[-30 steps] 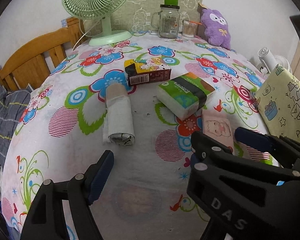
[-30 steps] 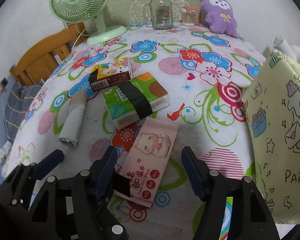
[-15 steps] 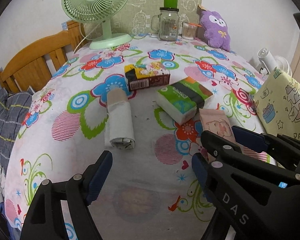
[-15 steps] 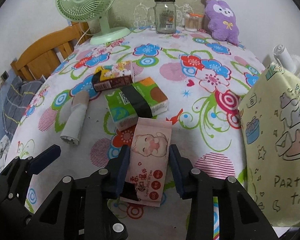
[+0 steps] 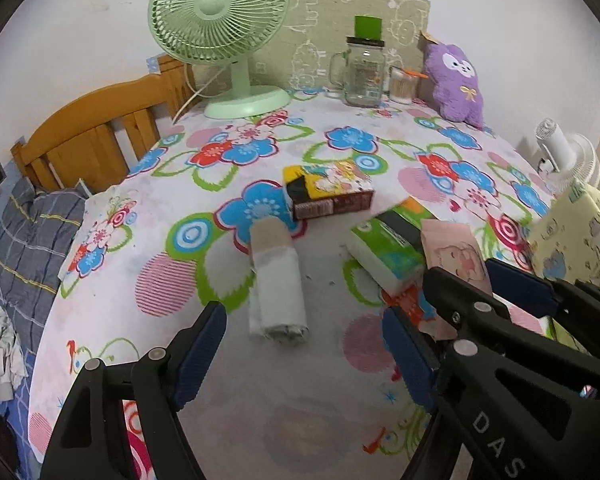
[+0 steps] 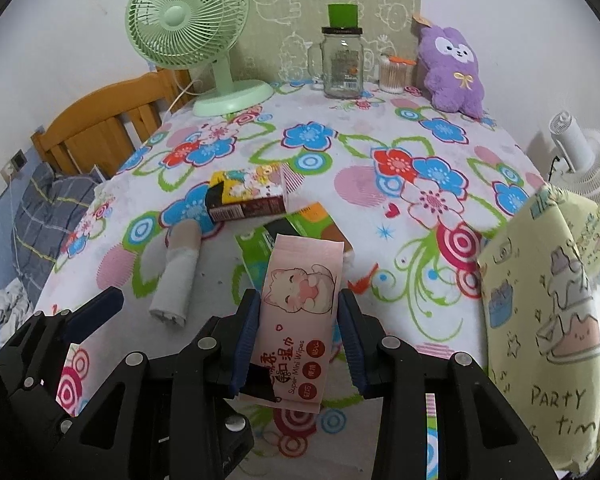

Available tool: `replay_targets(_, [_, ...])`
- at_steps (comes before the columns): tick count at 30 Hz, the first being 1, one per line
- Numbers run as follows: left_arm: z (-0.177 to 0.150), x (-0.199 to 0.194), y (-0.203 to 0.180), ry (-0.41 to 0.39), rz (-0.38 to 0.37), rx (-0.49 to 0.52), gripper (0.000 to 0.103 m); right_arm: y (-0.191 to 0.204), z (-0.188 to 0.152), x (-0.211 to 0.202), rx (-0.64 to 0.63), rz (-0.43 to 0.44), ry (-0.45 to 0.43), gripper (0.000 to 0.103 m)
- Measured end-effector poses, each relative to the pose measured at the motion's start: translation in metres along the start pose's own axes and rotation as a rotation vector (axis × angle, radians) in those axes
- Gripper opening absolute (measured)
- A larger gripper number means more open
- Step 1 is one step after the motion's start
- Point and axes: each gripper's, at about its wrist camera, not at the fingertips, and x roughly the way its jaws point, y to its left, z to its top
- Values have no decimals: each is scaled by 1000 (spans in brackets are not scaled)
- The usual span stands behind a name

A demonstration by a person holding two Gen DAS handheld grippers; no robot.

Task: Organize soft objects
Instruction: 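Close the right tool on the pink tissue pack and lift it, then close the left tool around the white rolled cloth and lift it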

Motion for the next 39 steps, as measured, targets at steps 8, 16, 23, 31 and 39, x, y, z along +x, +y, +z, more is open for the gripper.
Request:
replay_targets(8, [12,11,3,-11,3,7,82,2,12,10,11,-1,-12,42])
replay_targets(16, [21,23,6,-23,31,6,82,0,21,21,34,-2,-17,42])
replay_targets(23, [22,36,10,7,22,-14,69,2,24,35,33,9,5,42])
replay_targets(31, [17,45,13,62,-6,-29,45,3,23,40,23,8,17,43])
replay_targets(39, [14,41,12,59,-27,-43,27,3,22,40,21,7,17,43])
